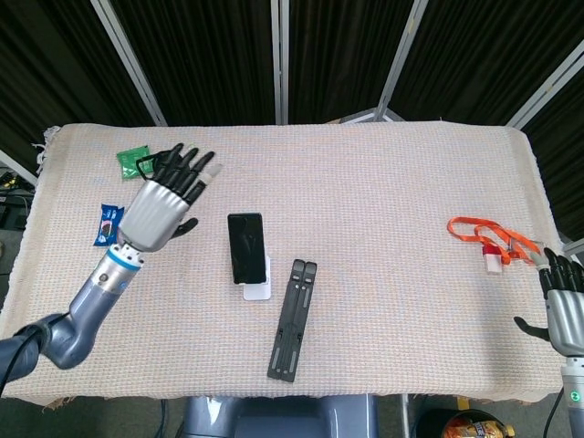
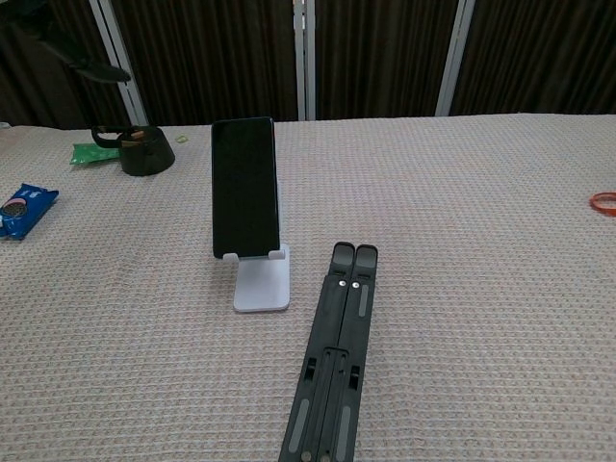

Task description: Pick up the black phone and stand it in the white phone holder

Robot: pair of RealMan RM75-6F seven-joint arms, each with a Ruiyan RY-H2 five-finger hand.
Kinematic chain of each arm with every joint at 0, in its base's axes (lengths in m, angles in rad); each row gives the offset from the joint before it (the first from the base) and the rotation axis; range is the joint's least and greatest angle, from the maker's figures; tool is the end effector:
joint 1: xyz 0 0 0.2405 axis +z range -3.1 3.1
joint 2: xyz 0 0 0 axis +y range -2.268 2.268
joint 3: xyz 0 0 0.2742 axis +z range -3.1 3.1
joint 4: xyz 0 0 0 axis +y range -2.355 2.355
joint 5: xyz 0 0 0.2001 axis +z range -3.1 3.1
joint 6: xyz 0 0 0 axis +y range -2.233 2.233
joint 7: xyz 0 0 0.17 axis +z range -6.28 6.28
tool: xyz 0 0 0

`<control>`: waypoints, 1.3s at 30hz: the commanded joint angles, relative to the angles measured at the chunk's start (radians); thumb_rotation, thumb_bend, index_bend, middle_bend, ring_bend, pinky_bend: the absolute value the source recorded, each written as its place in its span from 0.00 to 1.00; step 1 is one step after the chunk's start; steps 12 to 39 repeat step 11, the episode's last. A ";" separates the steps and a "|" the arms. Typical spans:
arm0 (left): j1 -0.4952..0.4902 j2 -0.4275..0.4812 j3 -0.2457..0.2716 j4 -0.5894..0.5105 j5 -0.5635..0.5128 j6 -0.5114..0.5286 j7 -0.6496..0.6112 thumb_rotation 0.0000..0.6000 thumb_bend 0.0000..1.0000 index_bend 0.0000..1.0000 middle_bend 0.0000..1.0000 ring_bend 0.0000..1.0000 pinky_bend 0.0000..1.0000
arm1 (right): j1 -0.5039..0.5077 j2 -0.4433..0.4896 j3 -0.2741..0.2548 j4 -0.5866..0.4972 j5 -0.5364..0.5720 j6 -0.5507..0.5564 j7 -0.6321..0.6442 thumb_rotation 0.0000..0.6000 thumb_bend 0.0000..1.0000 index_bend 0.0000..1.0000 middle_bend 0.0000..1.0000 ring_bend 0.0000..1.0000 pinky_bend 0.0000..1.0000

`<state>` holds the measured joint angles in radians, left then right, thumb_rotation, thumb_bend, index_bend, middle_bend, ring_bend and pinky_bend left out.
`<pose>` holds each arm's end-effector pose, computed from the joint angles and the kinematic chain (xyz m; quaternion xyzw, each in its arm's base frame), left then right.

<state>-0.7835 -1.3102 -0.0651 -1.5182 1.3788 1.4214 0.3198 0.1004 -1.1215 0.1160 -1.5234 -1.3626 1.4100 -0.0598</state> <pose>-0.1300 0.3825 0.1174 -0.7018 -0.1362 -0.4840 0.5046 -0.3560 -0.2260 0.1948 0.5745 -0.3755 0.3299 0.6482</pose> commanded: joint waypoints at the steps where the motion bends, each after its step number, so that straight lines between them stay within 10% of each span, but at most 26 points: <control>1: 0.266 0.102 0.042 -0.274 -0.171 0.087 0.055 1.00 0.00 0.00 0.00 0.00 0.00 | -0.002 0.001 -0.004 -0.012 -0.019 0.017 -0.008 1.00 0.00 0.01 0.00 0.00 0.00; 11: 0.437 0.104 0.128 -0.252 -0.109 0.160 -0.067 1.00 0.00 0.00 0.00 0.00 0.00 | -0.006 -0.001 -0.010 -0.025 -0.046 0.042 -0.031 1.00 0.00 0.01 0.00 0.00 0.00; 39: 0.437 0.104 0.128 -0.252 -0.109 0.160 -0.067 1.00 0.00 0.00 0.00 0.00 0.00 | -0.006 -0.001 -0.010 -0.025 -0.046 0.042 -0.031 1.00 0.00 0.01 0.00 0.00 0.00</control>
